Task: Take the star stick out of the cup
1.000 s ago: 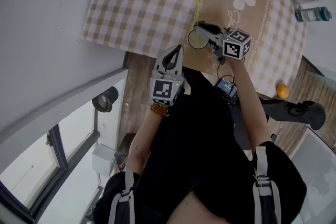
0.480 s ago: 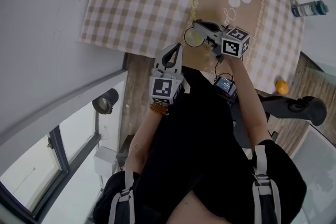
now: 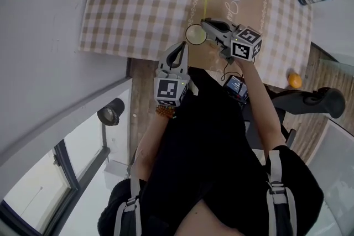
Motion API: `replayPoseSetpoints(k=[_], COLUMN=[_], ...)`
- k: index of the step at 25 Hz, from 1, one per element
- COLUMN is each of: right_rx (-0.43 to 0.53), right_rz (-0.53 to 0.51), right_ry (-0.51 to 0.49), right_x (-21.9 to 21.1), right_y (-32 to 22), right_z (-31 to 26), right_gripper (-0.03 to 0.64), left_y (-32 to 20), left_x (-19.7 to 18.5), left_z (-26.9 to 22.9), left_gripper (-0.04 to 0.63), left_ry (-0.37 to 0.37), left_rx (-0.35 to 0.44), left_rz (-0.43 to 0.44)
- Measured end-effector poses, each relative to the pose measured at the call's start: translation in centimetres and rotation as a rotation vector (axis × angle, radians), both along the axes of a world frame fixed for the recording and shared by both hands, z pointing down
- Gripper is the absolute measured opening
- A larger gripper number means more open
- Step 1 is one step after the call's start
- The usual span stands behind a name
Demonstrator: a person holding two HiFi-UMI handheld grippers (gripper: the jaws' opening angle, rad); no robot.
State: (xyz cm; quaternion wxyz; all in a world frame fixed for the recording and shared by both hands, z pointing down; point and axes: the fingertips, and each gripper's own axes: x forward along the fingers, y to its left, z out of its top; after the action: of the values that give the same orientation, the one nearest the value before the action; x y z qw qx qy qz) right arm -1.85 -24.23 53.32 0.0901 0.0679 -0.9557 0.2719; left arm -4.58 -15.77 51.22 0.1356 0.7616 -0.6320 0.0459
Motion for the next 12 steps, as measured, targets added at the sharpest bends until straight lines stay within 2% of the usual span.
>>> replayPoseSetpoints(k=[12], right_rx=[0.2], right_rz=[0.087], right_ry=[-0.029], right_x=[1.0], right_y=[2.0], right_z=[-4.2], right_gripper=[0.015], left_y=[-0.3], left_x=[0.2], left_z=[-1.5], left_gripper=[0.002], left_ry=[-0.003], left_rx=[0.037], left_rz=[0.033])
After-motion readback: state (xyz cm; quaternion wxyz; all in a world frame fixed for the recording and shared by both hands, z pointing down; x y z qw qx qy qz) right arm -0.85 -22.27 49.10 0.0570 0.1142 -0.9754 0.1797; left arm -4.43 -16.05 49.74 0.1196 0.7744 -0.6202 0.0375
